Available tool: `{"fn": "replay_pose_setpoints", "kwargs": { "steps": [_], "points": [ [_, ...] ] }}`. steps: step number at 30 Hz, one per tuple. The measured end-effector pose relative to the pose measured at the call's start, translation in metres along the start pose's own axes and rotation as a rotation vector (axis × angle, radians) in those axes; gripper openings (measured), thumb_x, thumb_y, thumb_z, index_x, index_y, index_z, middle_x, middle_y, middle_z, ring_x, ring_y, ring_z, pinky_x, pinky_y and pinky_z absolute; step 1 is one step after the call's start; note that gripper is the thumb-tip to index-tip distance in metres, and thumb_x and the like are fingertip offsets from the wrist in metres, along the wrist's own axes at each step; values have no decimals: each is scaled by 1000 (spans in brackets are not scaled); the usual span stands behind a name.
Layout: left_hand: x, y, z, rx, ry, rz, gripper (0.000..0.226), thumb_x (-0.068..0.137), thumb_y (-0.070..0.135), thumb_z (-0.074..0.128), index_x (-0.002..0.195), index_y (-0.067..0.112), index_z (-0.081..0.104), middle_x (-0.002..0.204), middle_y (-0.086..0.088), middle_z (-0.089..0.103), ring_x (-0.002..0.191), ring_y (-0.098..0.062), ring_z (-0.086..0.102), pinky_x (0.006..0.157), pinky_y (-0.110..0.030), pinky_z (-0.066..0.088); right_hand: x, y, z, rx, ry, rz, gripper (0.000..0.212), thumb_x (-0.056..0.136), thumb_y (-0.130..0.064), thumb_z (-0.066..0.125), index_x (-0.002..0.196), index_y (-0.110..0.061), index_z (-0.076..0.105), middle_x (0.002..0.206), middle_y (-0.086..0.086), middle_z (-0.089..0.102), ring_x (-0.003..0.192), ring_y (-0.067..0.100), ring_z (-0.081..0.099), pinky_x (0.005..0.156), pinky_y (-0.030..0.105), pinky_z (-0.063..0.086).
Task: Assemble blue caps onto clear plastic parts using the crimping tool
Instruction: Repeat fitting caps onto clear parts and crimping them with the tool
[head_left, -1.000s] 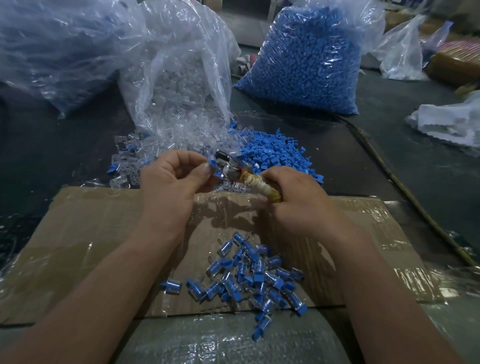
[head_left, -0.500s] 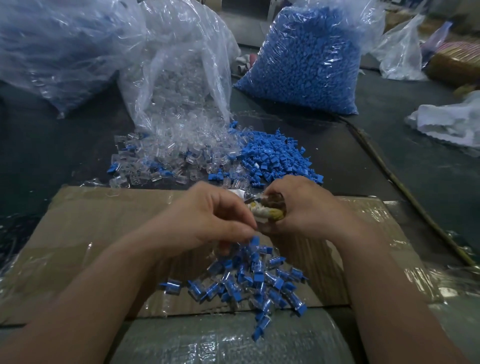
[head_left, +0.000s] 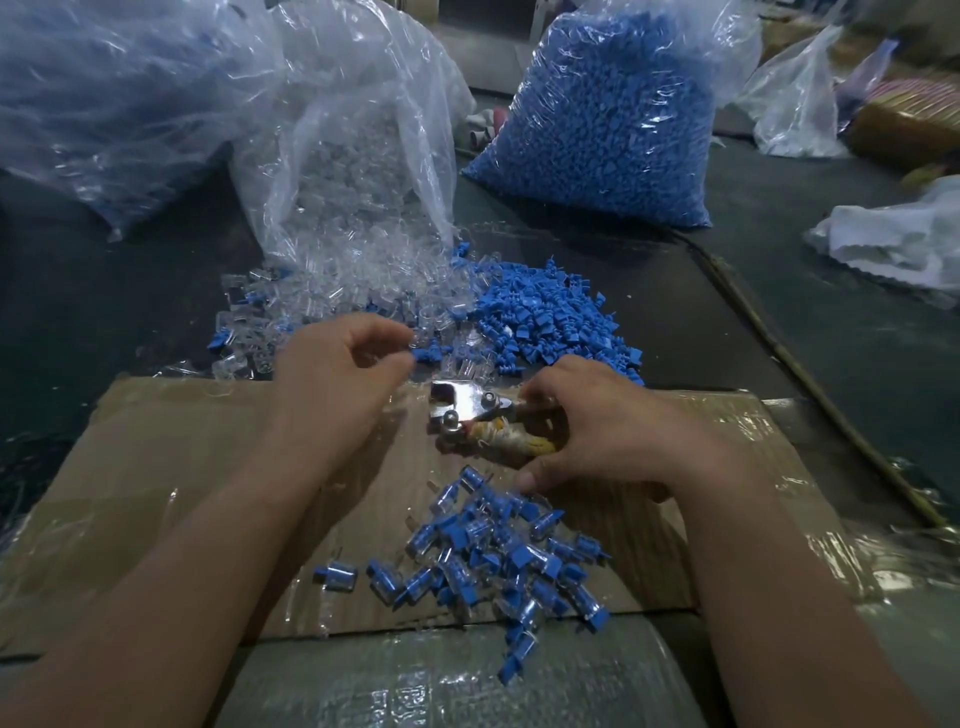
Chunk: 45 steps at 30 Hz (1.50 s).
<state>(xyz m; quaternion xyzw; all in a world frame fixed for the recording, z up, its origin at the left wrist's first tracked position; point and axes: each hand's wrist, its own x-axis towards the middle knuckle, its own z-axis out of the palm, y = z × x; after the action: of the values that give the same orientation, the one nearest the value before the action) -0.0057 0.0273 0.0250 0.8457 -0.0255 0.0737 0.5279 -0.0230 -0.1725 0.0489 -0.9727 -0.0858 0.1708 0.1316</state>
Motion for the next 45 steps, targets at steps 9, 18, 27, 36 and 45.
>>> {"fn": "replay_pose_setpoints", "kwargs": {
  "steps": [9,18,27,36,45],
  "points": [
    [22,-29,5,696,-72,184,31,91,24,52,121,29,59,136,-1,48,127,-22,34,100,-35,22,7,2,1,103,278,-10,27,85,-46,55,99,-24,64,82,-19,46,79,1,45,71,24,36],
    [22,-31,7,686,-57,227,30,93,16,48,117,23,64,125,1,57,122,-21,40,96,-34,23,26,4,15,101,521,-5,19,90,-25,57,102,-17,69,97,-4,65,89,9,53,81,23,39],
    [7,-11,4,301,62,243,24,74,12,73,72,26,54,76,13,51,67,-4,45,62,-20,33,41,5,20,115,446,51,20,85,-26,62,104,-22,66,103,-3,65,92,10,53,87,30,43],
    [1,-1,5,24,-67,76,28,76,12,71,76,36,57,76,10,63,71,-2,61,63,-11,45,44,7,22,159,484,29,14,85,-15,62,96,-21,69,97,-5,67,80,3,49,76,20,40],
    [-3,11,1,-375,-218,-178,21,77,-5,62,84,15,65,80,-6,67,57,-2,64,53,-11,49,23,-4,16,477,615,-92,22,83,-10,63,80,-30,53,79,-17,56,76,0,55,69,10,46]
  ]
}}
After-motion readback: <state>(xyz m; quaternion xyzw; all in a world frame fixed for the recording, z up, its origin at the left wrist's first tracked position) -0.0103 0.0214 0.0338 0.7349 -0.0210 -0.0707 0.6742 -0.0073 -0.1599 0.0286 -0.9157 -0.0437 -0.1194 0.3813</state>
